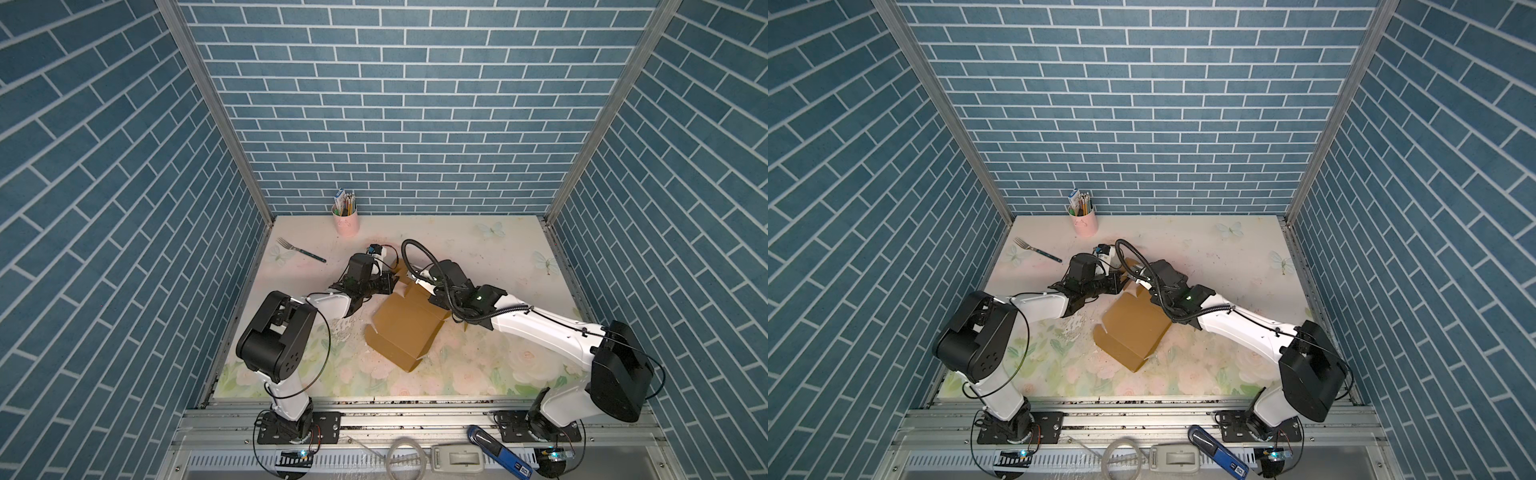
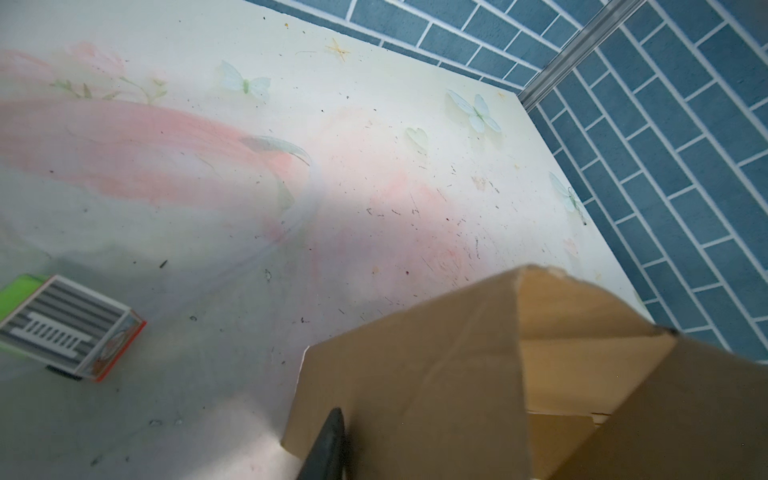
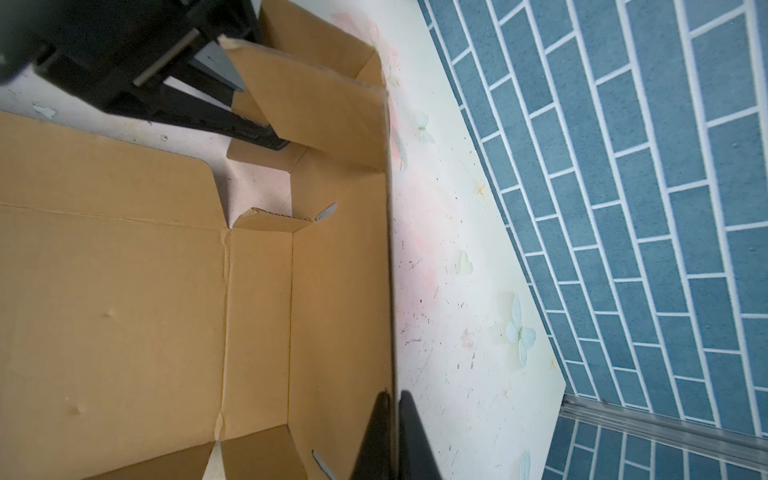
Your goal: Fold the paper box
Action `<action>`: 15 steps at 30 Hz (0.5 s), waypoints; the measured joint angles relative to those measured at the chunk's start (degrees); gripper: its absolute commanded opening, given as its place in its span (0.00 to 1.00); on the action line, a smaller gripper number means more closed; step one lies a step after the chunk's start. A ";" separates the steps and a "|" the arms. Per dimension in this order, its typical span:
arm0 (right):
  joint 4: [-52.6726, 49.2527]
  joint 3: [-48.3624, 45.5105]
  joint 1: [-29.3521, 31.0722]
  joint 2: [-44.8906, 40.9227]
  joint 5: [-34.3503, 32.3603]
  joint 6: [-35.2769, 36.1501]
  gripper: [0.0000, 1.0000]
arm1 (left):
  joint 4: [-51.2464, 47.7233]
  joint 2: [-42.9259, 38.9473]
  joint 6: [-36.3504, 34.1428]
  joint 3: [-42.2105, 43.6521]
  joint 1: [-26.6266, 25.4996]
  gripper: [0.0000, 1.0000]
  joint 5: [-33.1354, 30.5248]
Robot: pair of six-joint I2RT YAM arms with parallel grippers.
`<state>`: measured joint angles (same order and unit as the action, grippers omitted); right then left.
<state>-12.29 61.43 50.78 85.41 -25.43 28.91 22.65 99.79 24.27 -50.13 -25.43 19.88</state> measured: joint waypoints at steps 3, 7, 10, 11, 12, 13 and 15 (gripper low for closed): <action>0.59 -0.39 -0.42 -0.24 0.24 0.00 0.08 | -0.57 0.04 -0.35 -0.59 -0.11 0.16 -0.48; 0.76 -0.39 -0.72 -0.24 0.39 0.00 0.08 | -1.49 0.04 -0.85 -1.09 -0.24 0.11 -0.85; 0.76 -0.39 -0.90 -0.24 0.37 0.00 0.08 | -2.29 -0.07 -0.98 -1.42 -0.39 0.10 -1.05; 0.76 -0.39 -0.94 -0.24 0.37 0.00 0.08 | -2.49 -0.11 -1.01 -1.49 -0.44 0.10 -1.16; 0.76 -0.39 -0.94 -0.24 0.35 0.00 0.08 | -2.71 -0.15 -0.98 -1.60 -0.48 0.10 -1.22; 0.76 -0.39 -0.96 -0.24 0.31 0.00 0.08 | -3.02 -0.20 -0.98 -1.73 -0.52 0.09 -1.22; 0.76 -0.39 -0.98 -0.24 0.17 0.00 0.08 | -3.80 -0.37 -1.01 -2.05 -0.70 0.09 -1.29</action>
<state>-11.53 61.04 49.80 85.17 -25.26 28.91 18.85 99.42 23.27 -52.18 -26.13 18.59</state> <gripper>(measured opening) 0.077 0.091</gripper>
